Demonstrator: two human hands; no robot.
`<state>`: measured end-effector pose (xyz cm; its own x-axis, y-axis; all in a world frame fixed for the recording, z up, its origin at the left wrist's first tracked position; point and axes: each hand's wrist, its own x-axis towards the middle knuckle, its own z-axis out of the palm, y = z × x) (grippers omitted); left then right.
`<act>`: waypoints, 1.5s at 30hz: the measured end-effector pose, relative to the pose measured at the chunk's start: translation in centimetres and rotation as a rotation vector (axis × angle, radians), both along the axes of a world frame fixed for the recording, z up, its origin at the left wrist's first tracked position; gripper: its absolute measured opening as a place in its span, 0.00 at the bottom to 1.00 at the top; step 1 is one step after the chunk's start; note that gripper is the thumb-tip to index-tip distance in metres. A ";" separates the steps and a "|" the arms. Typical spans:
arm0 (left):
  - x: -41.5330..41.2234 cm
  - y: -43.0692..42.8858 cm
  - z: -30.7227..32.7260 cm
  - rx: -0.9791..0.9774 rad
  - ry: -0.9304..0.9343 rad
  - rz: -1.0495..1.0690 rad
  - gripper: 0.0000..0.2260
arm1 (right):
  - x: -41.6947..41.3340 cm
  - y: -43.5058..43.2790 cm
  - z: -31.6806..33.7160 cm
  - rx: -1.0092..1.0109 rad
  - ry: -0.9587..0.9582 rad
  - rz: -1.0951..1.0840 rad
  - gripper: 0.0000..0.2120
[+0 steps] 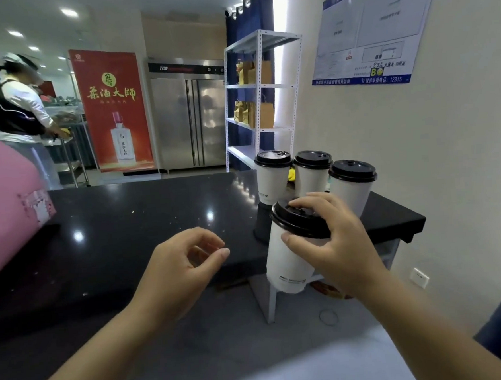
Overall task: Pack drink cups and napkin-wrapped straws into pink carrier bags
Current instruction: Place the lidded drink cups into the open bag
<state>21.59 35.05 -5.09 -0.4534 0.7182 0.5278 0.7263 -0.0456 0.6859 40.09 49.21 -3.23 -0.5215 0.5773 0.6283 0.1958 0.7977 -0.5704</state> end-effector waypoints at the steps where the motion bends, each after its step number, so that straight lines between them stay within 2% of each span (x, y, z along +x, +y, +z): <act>1: 0.3 -0.8 -0.3 -0.001 -0.005 0.005 0.03 | 0.2 -0.7 -0.5 -0.006 -0.006 0.013 0.19; 11: 1.6 -12.0 -3.9 -0.017 -0.096 0.092 0.03 | -0.5 -9.3 -5.2 -0.148 -0.100 0.170 0.18; 15: 0.7 -17.1 -3.4 0.041 -0.107 0.136 0.03 | -2.6 -13.1 -5.9 -0.198 -0.100 0.231 0.19; 19: -1.1 -23.1 -1.8 0.063 -0.029 0.159 0.09 | -5.7 -17.4 -5.8 -0.208 -0.067 0.290 0.20; 25: -5.1 -32.2 1.9 0.089 0.115 0.186 0.07 | -11.5 -24.6 -4.9 -0.193 -0.020 0.355 0.26; 31: -9.1 -40.4 4.9 0.092 0.238 0.214 0.08 | -16.9 -30.9 -1.6 -0.167 0.112 0.385 0.26; 35: -12.7 -44.9 4.3 0.041 0.264 0.240 0.08 | -19.4 -34.4 0.6 -0.119 0.205 0.413 0.25; 40: -17.3 -49.0 2.6 -0.077 0.254 0.301 0.10 | -21.6 -37.8 2.4 -0.167 0.230 0.500 0.28; 45: -21.0 -51.4 0.8 -0.392 0.254 0.320 0.18 | -23.1 -40.2 3.4 -0.207 0.168 0.632 0.33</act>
<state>0.54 -16.30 -4.33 -0.5747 0.7299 0.3702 0.8062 0.4271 0.4095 16.96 9.03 0.13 -0.7030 0.3112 0.6395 -0.3755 0.6011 -0.7054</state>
